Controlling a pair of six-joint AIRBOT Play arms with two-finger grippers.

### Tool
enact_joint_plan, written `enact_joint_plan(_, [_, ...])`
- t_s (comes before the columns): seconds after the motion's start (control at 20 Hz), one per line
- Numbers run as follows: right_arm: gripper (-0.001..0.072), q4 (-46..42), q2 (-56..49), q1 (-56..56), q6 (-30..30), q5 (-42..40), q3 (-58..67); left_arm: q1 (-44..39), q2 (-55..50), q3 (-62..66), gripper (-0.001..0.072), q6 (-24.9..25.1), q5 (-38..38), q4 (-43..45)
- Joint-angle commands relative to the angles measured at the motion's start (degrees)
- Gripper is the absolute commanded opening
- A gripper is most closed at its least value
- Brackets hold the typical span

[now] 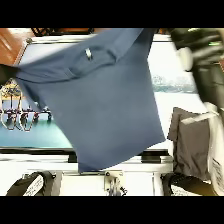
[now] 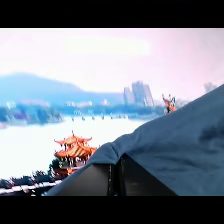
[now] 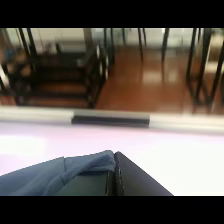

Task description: Fold the shirts.

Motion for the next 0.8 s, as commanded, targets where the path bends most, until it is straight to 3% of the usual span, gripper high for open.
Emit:
enact_joint_plan(0.0, [0.0074,-0.17,-12.66,-0.04,4.87,-2.86,0.09,-0.76,-9.01,-12.63,0.0033,0.15,13.64,-6.67])
enact_joint_plan(0.15, [0.0074,0.7,-18.29,-1.11,12.72,-7.28,0.09,-0.74,-19.04,-12.66,0.0033,1.73,14.21,-13.6])
enact_joint_plan(0.35, [0.0083,12.44,-20.79,-1.57,15.89,2.43,0.09,-0.72,-24.85,-12.66,0.0034,6.69,8.35,-17.31])
enact_joint_plan(0.4, [0.0188,14.97,-20.65,-1.57,15.74,3.76,0.11,-0.68,-24.85,-12.63,0.0034,8.09,6.64,-17.31])
enact_joint_plan(0.45, [0.0574,18.12,-20.06,-1.57,15.47,4.37,0.11,-0.61,-24.59,-12.41,0.0034,9.16,4.9,-17.31])
enact_joint_plan(0.5, [0.0688,21.05,-18.73,-1.64,13.4,5.55,0.11,-0.37,-24.33,-11.78,0.0034,10.16,2.69,-17.29])
enact_joint_plan(0.6, [0.0686,23.58,-13.55,-1.88,7.78,10.75,0.11,0.63,-24.02,-9.07,0.0034,11.85,-2.43,-17.27])
enact_joint_plan(0.75, [0.0682,23.56,-2.82,-1.88,2.25,30.51,0.11,2.89,-23.85,-4.7,0.0034,12.39,-6.62,-17.27])
